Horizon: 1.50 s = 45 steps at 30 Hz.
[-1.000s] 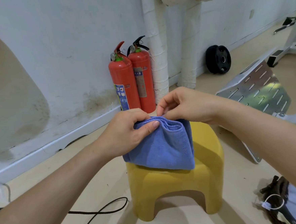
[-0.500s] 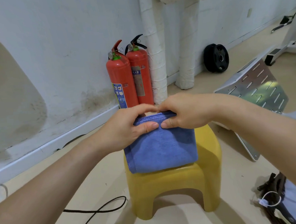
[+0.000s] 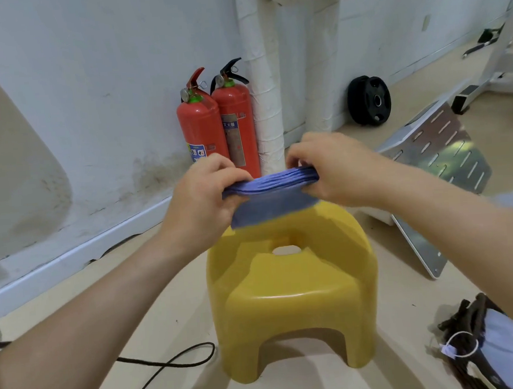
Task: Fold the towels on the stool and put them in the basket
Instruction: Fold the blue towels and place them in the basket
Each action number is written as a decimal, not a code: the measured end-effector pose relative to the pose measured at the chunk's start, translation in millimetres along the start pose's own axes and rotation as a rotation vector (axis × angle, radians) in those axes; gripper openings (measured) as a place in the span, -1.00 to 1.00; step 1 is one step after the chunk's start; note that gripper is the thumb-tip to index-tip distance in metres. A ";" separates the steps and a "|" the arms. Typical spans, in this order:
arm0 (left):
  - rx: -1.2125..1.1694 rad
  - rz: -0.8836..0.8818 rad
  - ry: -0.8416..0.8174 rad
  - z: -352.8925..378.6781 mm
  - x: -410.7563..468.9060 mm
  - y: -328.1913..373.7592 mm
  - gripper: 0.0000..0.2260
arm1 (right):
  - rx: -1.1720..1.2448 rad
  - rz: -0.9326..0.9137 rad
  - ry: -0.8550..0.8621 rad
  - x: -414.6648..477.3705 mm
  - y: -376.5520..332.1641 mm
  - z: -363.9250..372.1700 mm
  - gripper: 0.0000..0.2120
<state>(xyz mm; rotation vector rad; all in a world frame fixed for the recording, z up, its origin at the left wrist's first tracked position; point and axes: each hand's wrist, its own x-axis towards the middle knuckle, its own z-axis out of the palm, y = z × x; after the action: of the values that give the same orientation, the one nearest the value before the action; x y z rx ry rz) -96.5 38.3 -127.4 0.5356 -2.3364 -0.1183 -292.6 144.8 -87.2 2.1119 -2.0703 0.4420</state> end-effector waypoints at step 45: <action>0.266 0.133 -0.778 42.7 -60.6 -7.7 -0.44 | -0.039 -0.162 -0.134 -38.7 -26.3 112.2 -0.61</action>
<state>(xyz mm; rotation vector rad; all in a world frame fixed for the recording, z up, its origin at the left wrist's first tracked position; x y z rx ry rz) -83.2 53.3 -199.2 0.5180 -3.1695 0.0639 -255.0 147.8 -202.8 2.3215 -1.9353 0.2429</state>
